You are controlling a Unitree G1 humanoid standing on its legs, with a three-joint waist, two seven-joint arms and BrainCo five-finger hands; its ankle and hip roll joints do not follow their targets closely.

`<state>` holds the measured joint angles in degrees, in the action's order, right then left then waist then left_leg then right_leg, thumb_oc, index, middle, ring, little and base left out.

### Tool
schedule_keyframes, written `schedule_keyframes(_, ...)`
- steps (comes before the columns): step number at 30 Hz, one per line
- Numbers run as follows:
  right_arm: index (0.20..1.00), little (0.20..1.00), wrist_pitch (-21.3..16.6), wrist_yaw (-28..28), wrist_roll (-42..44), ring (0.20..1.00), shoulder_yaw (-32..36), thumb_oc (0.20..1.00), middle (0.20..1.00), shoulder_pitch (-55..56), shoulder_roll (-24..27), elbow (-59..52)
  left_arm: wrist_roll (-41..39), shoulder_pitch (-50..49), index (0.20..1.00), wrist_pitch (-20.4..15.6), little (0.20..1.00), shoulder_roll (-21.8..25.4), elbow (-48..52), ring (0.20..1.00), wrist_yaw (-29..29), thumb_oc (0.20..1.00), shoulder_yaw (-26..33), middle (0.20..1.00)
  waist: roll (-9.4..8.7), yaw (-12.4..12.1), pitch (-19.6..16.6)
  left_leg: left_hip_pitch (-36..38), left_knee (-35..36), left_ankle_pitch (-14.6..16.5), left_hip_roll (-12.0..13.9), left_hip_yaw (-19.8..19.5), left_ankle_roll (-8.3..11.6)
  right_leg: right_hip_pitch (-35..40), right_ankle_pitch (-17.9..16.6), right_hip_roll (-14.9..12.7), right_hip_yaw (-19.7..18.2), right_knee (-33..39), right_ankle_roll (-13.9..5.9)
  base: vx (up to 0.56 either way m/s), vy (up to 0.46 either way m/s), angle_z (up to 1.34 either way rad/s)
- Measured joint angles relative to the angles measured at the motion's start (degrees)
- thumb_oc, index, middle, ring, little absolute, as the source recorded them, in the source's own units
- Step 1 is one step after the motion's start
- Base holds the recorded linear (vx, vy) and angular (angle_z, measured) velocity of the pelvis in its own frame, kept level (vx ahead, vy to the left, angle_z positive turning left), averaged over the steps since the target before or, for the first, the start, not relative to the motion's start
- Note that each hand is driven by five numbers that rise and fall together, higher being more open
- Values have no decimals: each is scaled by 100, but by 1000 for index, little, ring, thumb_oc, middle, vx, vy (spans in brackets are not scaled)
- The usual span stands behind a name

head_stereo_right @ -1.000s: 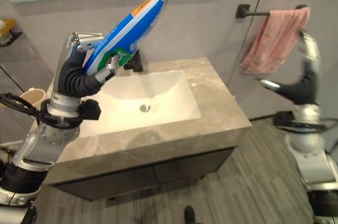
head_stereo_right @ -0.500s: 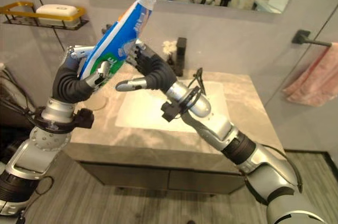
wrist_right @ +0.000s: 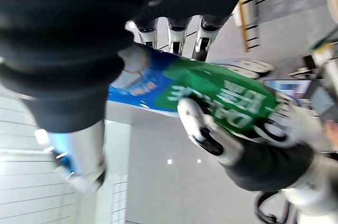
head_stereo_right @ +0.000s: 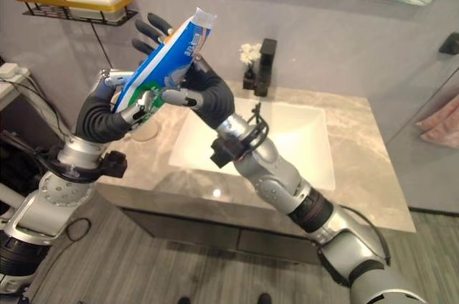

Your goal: Put brush and paste in cup on sink, flatten towel.

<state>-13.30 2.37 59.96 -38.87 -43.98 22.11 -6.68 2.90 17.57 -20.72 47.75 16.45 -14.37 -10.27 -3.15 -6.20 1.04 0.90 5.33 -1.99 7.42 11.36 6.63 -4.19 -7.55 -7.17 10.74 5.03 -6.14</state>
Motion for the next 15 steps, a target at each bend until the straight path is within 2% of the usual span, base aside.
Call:
schedule_keyframes(1,200,200,4,-47,0,200,-14,200,200,0,26,15,19,-74,200,-4,200,1,39,200,3,200,-13,200,2,17,1,3,0,0,2,-5,0,5,5,1,6,0,2,0,0,0)
schedule_keyframes(10,200,200,37,-271,-59,200,-68,200,200,60,-146,41,218,-510,200,6,200,6,142,200,-2,200,-14,200,6,13,13,-30,1,-6,10,-140,7,34,23,3,94,1,2,2,4,5)
schedule_keyframes(11,200,200,52,-286,-102,200,-68,200,200,70,-158,41,217,-544,485,9,485,6,158,485,-3,485,-14,485,4,10,16,-36,1,-6,10,-147,8,33,25,2,100,1,2,4,6,7)
schedule_keyframes(12,200,200,57,-337,-154,200,-65,200,200,92,-190,42,224,-600,1000,9,1000,5,171,1000,-1,1000,-21,1000,1,-22,36,-53,1,-7,11,-161,8,38,29,0,117,0,4,-1,4,11)
schedule_keyframes(14,200,200,56,-436,-284,200,-37,200,200,172,-214,41,253,-731,1000,41,1000,-150,170,1000,-2,1000,-21,1000,10,-26,62,-126,-1,-20,-2,-294,12,41,47,-22,261,-1,3,-5,-4,28)
schedule_keyframes(15,200,200,58,-535,-408,200,20,200,200,204,-196,22,246,-943,1000,114,1000,-243,158,1000,-18,1000,34,1000,20,-113,100,-210,-8,-41,-1,-347,9,33,51,-26,325,0,0,3,-1,56)
